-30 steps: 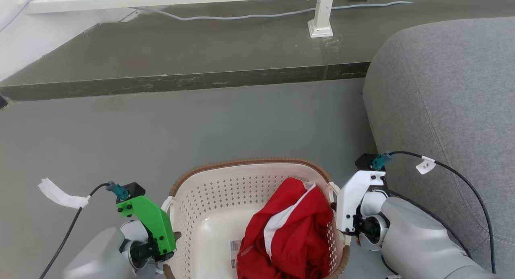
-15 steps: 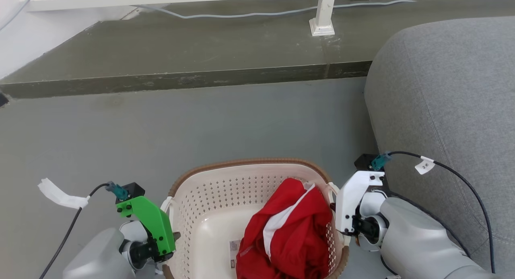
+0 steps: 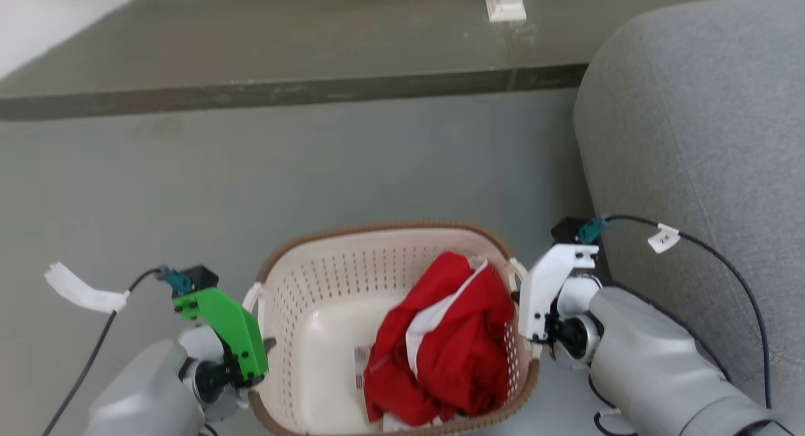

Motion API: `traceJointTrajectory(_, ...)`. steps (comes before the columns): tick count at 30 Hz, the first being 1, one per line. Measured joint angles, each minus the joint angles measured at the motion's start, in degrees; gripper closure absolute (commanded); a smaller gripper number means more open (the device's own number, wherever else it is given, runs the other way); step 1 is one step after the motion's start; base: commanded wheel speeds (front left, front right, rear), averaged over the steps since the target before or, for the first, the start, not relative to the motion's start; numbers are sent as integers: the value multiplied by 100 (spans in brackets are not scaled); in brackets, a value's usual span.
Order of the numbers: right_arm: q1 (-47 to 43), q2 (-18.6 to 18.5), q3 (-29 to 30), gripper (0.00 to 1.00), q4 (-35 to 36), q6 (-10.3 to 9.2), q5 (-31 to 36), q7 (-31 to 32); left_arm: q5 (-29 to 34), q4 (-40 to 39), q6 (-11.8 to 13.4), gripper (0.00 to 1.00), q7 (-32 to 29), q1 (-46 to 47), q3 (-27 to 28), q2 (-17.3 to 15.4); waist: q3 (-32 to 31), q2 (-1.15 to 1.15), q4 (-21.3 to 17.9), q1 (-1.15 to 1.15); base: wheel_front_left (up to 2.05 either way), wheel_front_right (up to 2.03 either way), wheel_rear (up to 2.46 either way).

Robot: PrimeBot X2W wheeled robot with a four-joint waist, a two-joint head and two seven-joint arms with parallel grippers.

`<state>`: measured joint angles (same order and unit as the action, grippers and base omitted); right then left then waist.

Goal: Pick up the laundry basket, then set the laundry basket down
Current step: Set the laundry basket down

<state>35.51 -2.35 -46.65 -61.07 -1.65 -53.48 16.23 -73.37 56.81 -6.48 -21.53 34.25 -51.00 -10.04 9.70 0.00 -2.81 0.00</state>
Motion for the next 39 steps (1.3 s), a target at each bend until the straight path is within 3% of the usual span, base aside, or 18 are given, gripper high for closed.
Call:
traceJointTrajectory(7, 254, -7, -25, 100, 53, -146, 5, -209, 52, -168, 0, 100, 250, 192, -34, -87, 462, 0, -15, 0, 0, 0, 0)
traceJointTrajectory(39, 1104, 36, -164, 100, 501, -450, 207, -1896, 709, -541, -56, 100, 2033, 1184, -37, -528, 2942, 0, -192, 1, 0, 0, 0)
